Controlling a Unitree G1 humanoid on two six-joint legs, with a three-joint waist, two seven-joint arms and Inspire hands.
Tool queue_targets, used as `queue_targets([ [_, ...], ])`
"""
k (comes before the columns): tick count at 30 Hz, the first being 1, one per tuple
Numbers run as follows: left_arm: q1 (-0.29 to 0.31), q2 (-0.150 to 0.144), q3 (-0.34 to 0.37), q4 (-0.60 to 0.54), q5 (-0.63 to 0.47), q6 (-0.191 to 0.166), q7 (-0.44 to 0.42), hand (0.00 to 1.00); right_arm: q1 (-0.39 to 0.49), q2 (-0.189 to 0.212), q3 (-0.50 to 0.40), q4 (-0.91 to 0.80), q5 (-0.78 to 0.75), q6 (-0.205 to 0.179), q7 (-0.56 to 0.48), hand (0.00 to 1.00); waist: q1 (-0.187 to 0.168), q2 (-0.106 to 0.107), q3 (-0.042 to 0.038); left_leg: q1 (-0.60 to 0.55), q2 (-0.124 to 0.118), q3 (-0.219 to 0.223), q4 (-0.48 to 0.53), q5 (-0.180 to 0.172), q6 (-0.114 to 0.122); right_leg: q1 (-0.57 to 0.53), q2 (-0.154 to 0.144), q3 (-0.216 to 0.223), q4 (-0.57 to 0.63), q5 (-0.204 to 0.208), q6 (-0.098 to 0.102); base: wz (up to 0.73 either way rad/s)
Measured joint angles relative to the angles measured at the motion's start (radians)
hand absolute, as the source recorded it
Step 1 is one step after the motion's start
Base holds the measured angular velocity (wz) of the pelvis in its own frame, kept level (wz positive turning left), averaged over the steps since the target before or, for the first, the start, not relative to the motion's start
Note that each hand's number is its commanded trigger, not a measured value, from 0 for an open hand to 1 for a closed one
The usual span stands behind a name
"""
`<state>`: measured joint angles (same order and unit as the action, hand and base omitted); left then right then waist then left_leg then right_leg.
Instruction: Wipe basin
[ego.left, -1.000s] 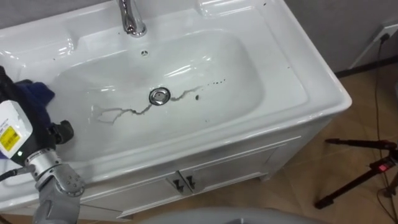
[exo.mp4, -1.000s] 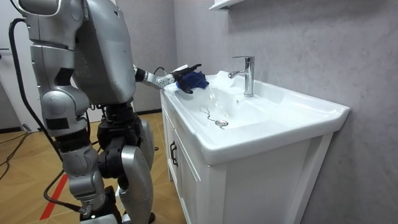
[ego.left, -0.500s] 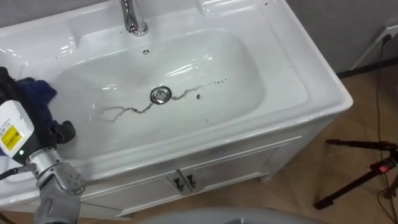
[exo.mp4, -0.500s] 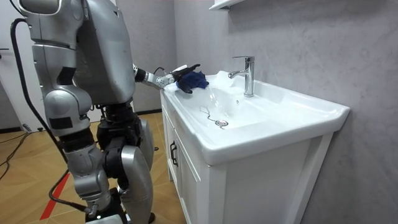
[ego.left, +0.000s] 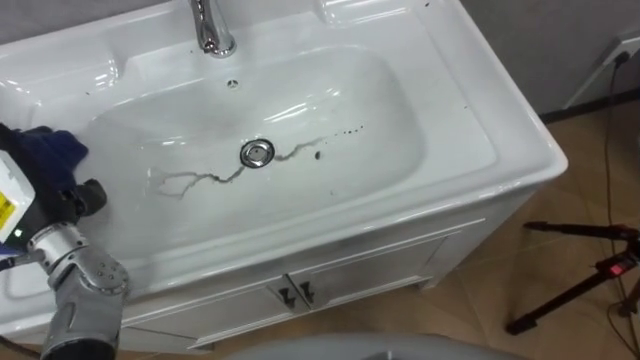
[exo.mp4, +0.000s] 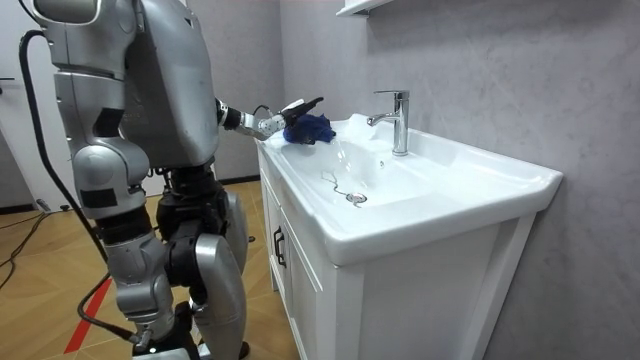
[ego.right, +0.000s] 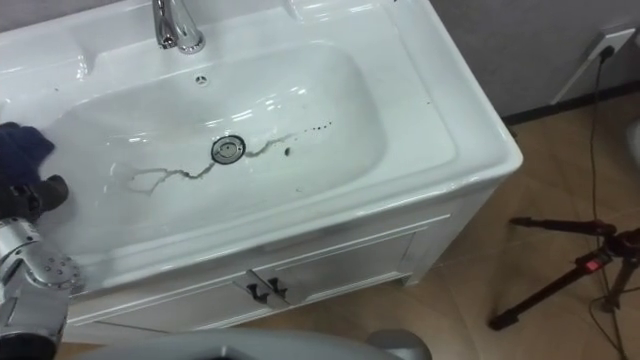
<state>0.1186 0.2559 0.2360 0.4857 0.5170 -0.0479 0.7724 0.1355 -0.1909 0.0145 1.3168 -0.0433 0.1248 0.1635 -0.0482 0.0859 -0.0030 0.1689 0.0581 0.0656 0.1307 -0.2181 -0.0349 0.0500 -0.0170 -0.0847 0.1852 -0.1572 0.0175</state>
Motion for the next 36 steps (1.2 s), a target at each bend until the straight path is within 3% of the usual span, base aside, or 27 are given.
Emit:
queue_targets([
  [8,-0.021,-0.001,0.000,0.079,-0.059,0.033,-0.042,0.00,-0.008,-0.001,-0.019,0.002,0.000,0.008,-0.002,0.00,0.001,0.006,0.0002,0.003,0.000,0.000,0.000,0.000,0.000,0.003,-0.001,-0.003,0.001,0.000,0.000,0.00],
  [16,-0.059,0.000,0.001,0.170,-0.066,0.042,-0.087,0.00,-0.011,-0.004,-0.017,0.021,0.002,0.010,-0.008,0.00,0.003,0.013,0.0056,0.009,0.000,0.008,0.000,0.000,0.000,0.017,-0.001,-0.002,0.002,0.000,0.000,0.00],
  [23,-0.083,0.000,0.002,0.208,-0.042,0.042,-0.104,0.00,-0.019,-0.003,-0.005,0.036,0.009,0.029,-0.021,0.00,0.020,0.015,0.0027,0.009,0.000,0.005,0.001,0.000,0.000,0.020,-0.001,-0.008,0.003,0.000,0.000,0.02],
  [32,-0.085,0.000,0.017,0.201,-0.045,0.042,-0.087,0.00,-0.025,-0.005,0.004,0.036,0.009,0.033,-0.054,0.00,0.031,0.010,-0.0052,0.009,0.000,0.012,0.001,0.000,0.000,0.017,0.000,-0.002,0.002,0.000,0.000,-0.02],
  [33,-0.085,0.000,0.017,0.199,-0.049,0.042,-0.077,0.00,-0.026,-0.004,0.004,0.036,0.009,0.040,-0.057,0.00,0.032,0.014,-0.0105,0.009,0.000,0.013,0.001,0.000,0.000,0.017,0.000,0.000,0.002,0.000,0.000,-0.04],
  [36,-0.079,0.000,0.029,0.160,-0.055,0.047,-0.059,0.00,-0.026,0.002,0.003,0.037,0.009,0.041,-0.068,0.00,0.035,0.008,-0.0163,0.010,0.001,0.011,0.001,0.000,0.000,0.016,0.001,0.000,0.002,0.000,0.000,0.00],
])
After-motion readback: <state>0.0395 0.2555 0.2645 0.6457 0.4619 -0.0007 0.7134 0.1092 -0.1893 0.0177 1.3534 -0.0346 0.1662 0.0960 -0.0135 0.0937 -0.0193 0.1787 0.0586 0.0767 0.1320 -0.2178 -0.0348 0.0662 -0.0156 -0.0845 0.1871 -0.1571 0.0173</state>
